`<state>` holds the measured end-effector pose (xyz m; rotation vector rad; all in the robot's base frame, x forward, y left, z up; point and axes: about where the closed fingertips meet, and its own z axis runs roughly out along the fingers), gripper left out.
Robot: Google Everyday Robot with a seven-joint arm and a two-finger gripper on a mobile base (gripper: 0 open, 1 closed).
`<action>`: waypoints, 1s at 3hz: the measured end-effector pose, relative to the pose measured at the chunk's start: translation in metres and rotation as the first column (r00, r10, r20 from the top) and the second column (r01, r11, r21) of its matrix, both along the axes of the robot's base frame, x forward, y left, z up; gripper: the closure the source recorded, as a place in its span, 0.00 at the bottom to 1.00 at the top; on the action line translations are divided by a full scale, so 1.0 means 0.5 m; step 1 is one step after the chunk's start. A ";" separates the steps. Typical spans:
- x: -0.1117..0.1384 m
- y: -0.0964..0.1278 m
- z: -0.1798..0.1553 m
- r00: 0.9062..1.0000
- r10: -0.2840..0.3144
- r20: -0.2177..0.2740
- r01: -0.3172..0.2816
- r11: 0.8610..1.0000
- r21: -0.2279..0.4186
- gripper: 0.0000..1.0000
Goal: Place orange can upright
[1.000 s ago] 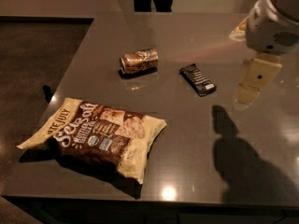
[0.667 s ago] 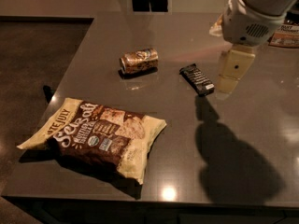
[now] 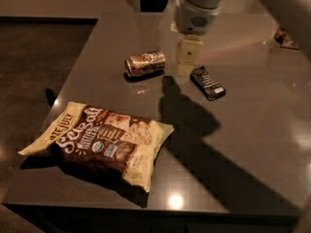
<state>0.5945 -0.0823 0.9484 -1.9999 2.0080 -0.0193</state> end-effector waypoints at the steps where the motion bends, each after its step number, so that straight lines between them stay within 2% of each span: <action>1: 0.070 0.084 -0.043 0.998 0.056 -0.017 -0.057 0.998 -0.030 0.00; 2: 0.114 0.171 -0.100 0.992 0.117 -0.038 -0.120 0.990 -0.071 0.00; 3: 0.131 0.207 -0.134 0.988 0.144 -0.056 -0.149 0.984 -0.099 0.00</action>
Offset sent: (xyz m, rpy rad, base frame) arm 0.0650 0.1177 -0.0699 -0.1212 0.0763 0.1744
